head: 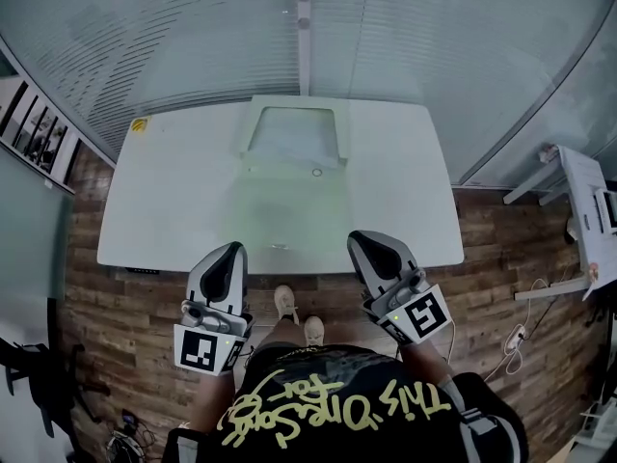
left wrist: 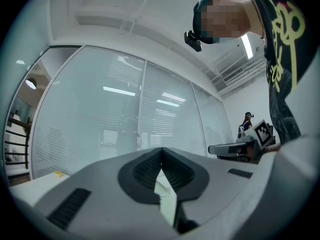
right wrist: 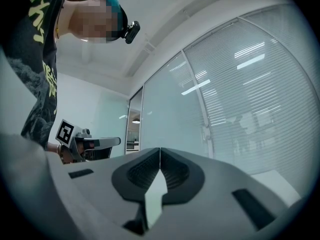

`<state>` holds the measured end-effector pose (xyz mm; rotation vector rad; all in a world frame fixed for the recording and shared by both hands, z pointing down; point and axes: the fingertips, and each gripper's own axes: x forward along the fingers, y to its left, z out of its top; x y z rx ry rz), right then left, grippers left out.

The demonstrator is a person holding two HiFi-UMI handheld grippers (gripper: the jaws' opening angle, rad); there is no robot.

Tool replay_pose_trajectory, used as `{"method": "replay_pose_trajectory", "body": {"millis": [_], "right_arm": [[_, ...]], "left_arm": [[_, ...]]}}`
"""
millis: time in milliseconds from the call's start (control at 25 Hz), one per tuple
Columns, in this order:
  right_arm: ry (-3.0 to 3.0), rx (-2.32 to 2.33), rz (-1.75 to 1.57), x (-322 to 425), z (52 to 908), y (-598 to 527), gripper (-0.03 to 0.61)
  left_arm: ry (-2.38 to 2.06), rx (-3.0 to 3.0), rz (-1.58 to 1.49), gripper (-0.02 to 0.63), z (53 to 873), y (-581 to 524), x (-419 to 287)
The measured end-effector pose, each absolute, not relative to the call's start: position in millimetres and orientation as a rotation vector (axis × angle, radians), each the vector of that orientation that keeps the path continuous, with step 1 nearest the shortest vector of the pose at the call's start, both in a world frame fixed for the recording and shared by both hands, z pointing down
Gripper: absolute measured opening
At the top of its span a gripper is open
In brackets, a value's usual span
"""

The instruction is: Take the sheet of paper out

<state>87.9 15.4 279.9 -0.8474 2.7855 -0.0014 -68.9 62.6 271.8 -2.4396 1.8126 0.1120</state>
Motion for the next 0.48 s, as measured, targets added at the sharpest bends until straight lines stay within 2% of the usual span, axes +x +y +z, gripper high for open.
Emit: {"method": "replay_pose_trajectory", "body": {"millis": [480], "right_arm": [[2.803,-0.867,0.004,71.8,282.6,-8.8,0.008]], "left_arm": [[1.786,-2.428,0.101,0.005,271.1,30.0,-93.3]]}}
